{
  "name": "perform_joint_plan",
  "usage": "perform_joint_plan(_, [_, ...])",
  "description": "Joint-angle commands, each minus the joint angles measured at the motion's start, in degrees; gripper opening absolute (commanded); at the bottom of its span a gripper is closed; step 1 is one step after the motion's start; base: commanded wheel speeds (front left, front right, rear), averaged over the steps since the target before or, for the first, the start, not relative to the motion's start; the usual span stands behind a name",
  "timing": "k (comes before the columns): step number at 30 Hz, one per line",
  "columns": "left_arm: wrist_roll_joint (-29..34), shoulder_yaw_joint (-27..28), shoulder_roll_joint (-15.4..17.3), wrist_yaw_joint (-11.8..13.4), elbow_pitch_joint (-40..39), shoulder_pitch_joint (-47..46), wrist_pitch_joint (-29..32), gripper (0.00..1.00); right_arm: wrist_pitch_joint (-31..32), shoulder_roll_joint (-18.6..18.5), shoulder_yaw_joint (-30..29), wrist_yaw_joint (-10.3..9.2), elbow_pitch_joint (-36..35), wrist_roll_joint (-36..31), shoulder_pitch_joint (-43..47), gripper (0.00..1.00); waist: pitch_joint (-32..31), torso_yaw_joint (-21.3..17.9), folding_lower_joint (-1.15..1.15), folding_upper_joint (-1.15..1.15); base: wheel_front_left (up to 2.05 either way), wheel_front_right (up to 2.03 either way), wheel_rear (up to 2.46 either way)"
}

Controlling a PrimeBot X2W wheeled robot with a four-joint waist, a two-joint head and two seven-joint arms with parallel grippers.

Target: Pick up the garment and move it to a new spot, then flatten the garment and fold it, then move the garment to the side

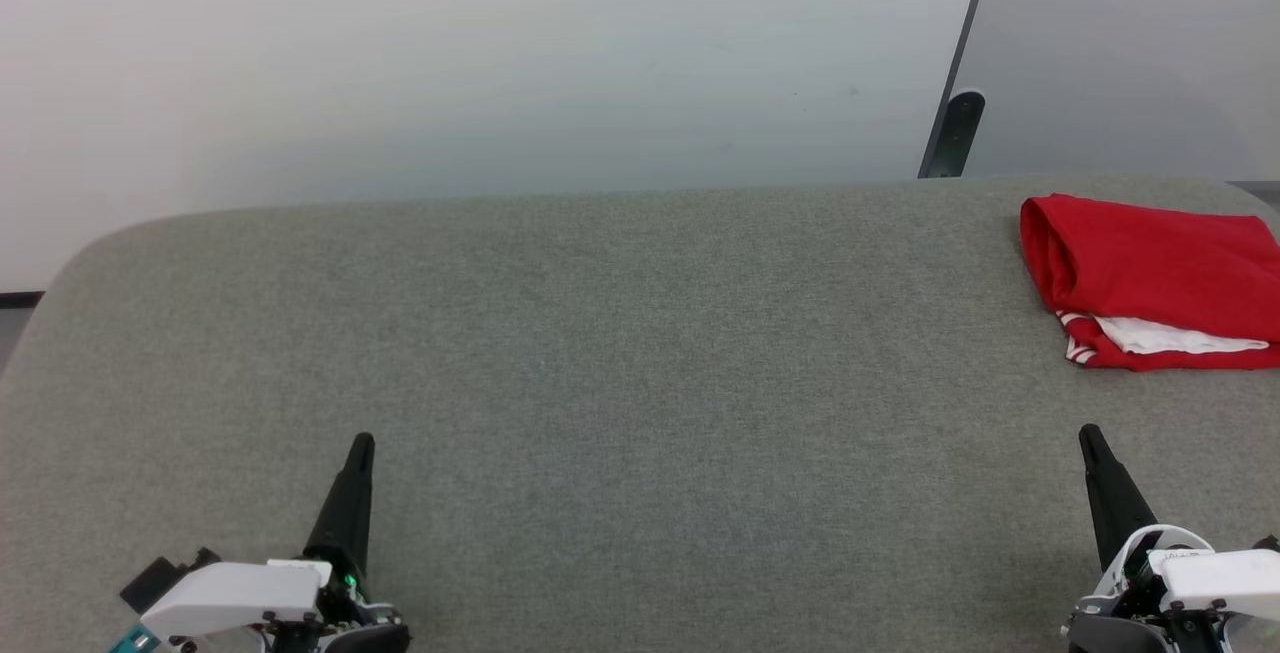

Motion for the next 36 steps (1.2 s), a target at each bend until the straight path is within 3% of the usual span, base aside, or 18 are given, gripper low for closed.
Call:
perform_joint_plan(1, [-0.94, 0.25, -0.19, -0.19, 0.07, -0.58, 0.32, 0.0, 0.35, 0.19, -0.06, 0.02, -0.26, 1.2, -0.94, 0.0, 0.03, -0.04, 0.0, 0.0, 0.0, 0.0, 0.0])
perform_joint_plan(9, [-3.2, 0.36, -0.45, -0.2, 0.18, -0.91, 1.1, 0.0, 1.08, 0.43, -0.07, 0.02, -0.24, 4.1, -1.07, 0.0, 0.18, -0.23, 0.0, 0.0, 0.0, 0.0, 0.0])
perform_joint_plan(36, [-3.18, 0.33, -0.39, -0.2, 0.16, -0.88, 1.09, 0.0, 1.06, 0.42, -0.05, 0.02, -0.2, 3.99, -0.68, 0.0, 0.18, -0.23, 0.0, 0.0, 0.0, 0.0, 0.0])
